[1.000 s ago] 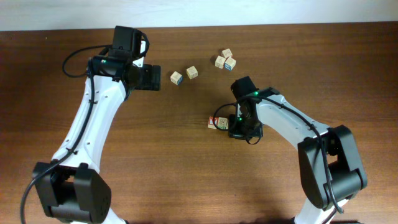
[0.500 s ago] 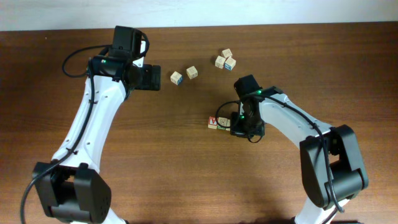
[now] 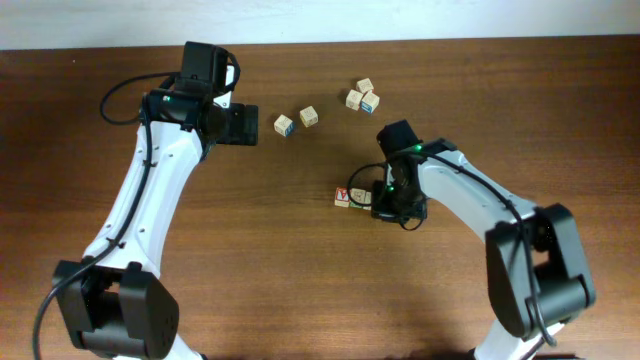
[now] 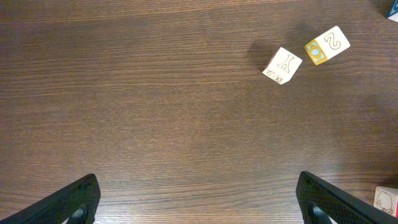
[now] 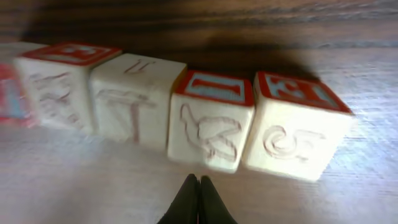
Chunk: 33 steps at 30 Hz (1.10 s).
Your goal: Rotate 5 blocks
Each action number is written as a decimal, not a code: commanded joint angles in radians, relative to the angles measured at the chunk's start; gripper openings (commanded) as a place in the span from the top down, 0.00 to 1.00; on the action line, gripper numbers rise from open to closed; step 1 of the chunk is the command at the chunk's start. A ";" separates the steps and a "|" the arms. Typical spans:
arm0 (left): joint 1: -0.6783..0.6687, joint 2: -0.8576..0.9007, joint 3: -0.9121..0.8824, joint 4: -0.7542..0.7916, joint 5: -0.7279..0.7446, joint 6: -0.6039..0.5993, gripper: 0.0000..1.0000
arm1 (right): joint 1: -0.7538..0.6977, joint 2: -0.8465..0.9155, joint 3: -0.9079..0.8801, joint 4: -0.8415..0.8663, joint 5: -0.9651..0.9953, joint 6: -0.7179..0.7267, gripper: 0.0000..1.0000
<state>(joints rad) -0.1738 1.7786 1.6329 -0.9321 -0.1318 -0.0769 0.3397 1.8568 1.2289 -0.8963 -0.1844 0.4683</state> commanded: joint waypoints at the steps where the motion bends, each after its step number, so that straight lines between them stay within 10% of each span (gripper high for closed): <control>1: 0.006 0.006 0.018 -0.002 -0.007 -0.016 0.01 | -0.048 -0.134 0.057 -0.035 0.033 0.004 0.96; 33: 0.006 0.006 0.018 -0.002 -0.007 -0.016 0.01 | -0.119 0.048 0.019 0.120 0.077 -0.045 0.96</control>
<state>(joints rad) -0.1738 1.7786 1.6329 -0.9321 -0.1318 -0.0769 0.2085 1.8893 1.2579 -0.7746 -0.1165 0.4332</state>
